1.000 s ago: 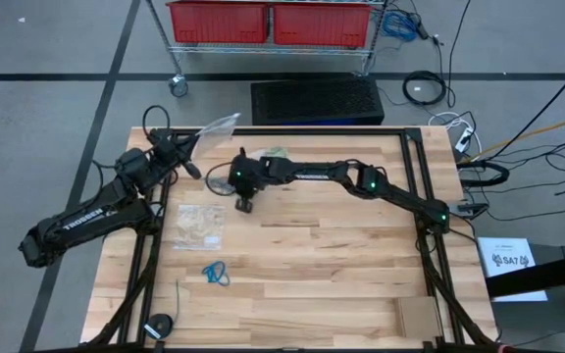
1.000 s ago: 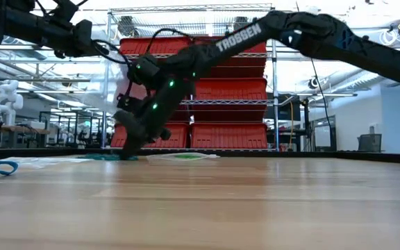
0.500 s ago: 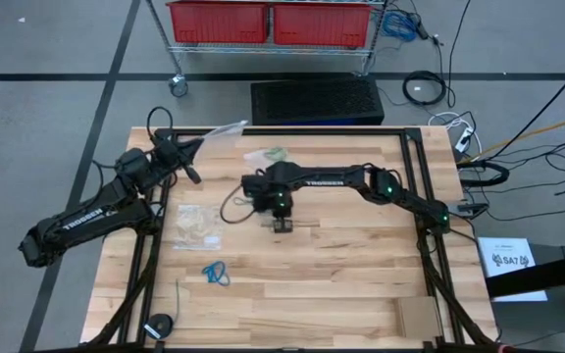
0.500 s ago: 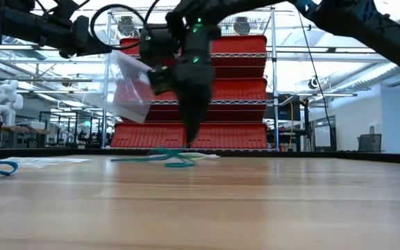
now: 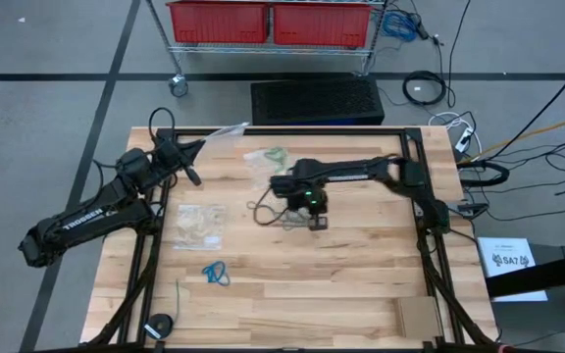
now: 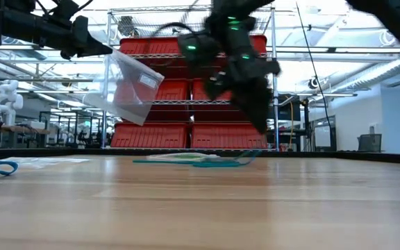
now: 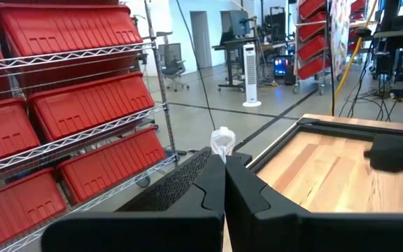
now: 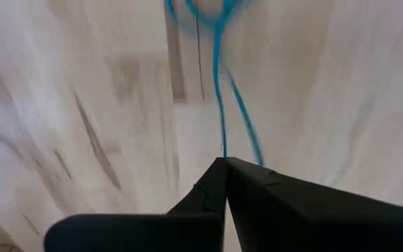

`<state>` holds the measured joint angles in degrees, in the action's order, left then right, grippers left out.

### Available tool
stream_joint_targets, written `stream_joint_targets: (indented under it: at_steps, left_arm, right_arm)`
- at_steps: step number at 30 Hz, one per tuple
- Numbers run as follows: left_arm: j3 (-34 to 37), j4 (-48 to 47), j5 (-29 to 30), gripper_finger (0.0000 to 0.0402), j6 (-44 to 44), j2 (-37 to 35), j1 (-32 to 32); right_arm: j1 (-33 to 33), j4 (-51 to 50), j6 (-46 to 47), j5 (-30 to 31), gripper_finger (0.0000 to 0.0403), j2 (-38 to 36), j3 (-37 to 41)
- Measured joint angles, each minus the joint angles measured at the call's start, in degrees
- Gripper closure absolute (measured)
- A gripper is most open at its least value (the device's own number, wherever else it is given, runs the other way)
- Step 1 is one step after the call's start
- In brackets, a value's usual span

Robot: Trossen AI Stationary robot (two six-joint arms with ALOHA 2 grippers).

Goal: Sort rubber bands
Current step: Put the top blue rubber band into the transparent zip bag

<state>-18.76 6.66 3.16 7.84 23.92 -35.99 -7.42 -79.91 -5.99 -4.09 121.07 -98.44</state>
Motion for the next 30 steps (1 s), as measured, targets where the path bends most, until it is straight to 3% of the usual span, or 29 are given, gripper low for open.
stream_joint_targets:
  at_steps: [5, 9, 14, 18, 25, 30]
  left_arm:
    - [0.0, 0.2, 0.0, 0.0402, 0.0, 0.0, 0.0]
    - [0.0, 0.6, 0.0, 0.0402, 0.0, 0.0, 0.0]
    - [0.0, 0.7, 0.0, 0.0402, 0.0, 0.0, 0.0]
    - [0.0, 1.1, 0.0, 0.0402, 0.0, 0.0, 0.0]
    - [0.0, 1.4, 0.0, 0.0402, 0.0, 0.0, 0.0]
    - [0.0, 1.4, 0.0, 0.0402, 0.0, 0.0, 0.0]
  right_arm:
    - [-0.5, 11.7, 6.2, -2.5, 0.0402, -12.5, 20.1]
    - [0.5, 16.5, 12.8, -5.0, 0.0402, -21.2, 26.1]
    - [1.8, 17.4, 18.2, -4.9, 0.0403, -29.7, 25.7]
    - [1.9, 17.4, 20.7, -0.8, 0.0403, -33.9, 23.9]
    - [1.4, 17.3, 20.9, 5.8, 0.0403, -35.3, 20.6]
    - [0.1, 11.7, 22.0, 12.3, 0.0403, -35.3, 17.9]
